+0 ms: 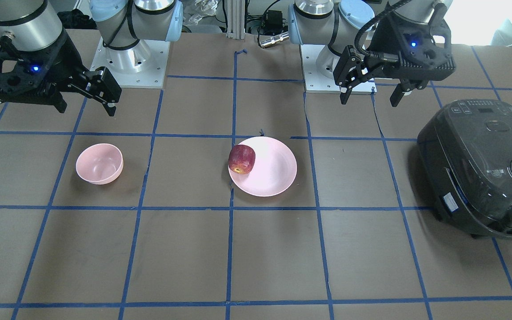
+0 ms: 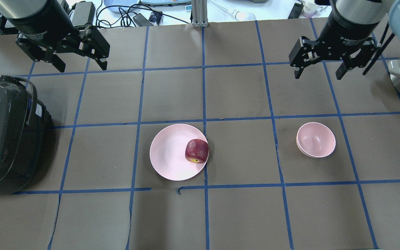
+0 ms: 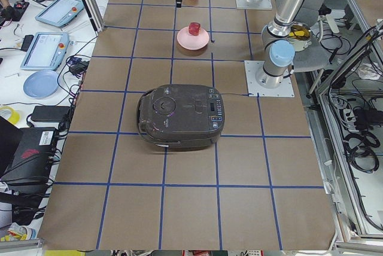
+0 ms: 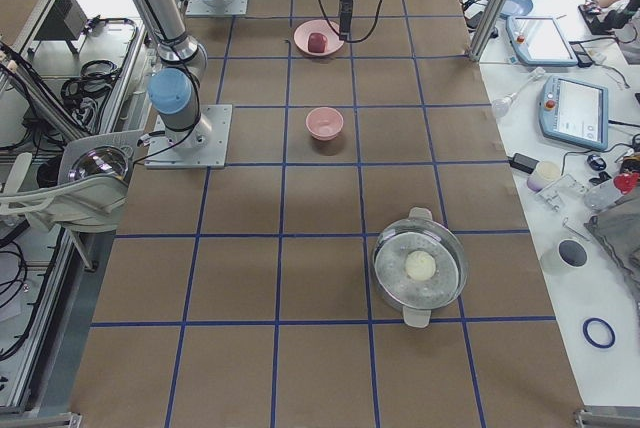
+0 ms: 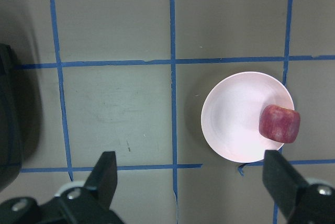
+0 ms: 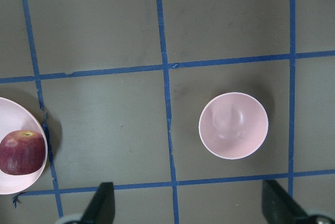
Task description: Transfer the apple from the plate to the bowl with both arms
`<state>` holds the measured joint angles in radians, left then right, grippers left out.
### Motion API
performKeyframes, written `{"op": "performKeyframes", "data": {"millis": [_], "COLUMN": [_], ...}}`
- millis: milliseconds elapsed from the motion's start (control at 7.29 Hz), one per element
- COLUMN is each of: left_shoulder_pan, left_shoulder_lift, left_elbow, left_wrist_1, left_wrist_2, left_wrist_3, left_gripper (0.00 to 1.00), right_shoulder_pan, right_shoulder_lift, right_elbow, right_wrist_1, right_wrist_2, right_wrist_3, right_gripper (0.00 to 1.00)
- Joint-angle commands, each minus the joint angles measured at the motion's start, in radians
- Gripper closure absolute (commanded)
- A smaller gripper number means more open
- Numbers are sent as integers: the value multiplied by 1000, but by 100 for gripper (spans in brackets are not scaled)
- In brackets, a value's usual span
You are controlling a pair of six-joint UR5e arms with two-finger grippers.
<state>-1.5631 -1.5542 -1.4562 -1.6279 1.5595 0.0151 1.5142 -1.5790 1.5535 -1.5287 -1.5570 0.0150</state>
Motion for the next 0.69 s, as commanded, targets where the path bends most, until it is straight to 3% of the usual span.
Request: {"op": "performKeyframes", "data": {"millis": [0,549], "left_shoulder_pan": [0,-3], "left_shoulder_lift": [0,-13], "left_elbow": [7,-3], "left_wrist_1": [-1,-3], "left_wrist_2": [2,-1], "left_wrist_3": [-7,-24], "left_gripper": [0,0], "right_shoulder_pan": [-2,-3], "right_shoulder_lift": [-1,-3], "right_elbow": [0,0], "right_wrist_1": [-2,-2], "right_wrist_2": [0,0], "right_wrist_3": [-1,-1], "right_gripper": [0,0]}}
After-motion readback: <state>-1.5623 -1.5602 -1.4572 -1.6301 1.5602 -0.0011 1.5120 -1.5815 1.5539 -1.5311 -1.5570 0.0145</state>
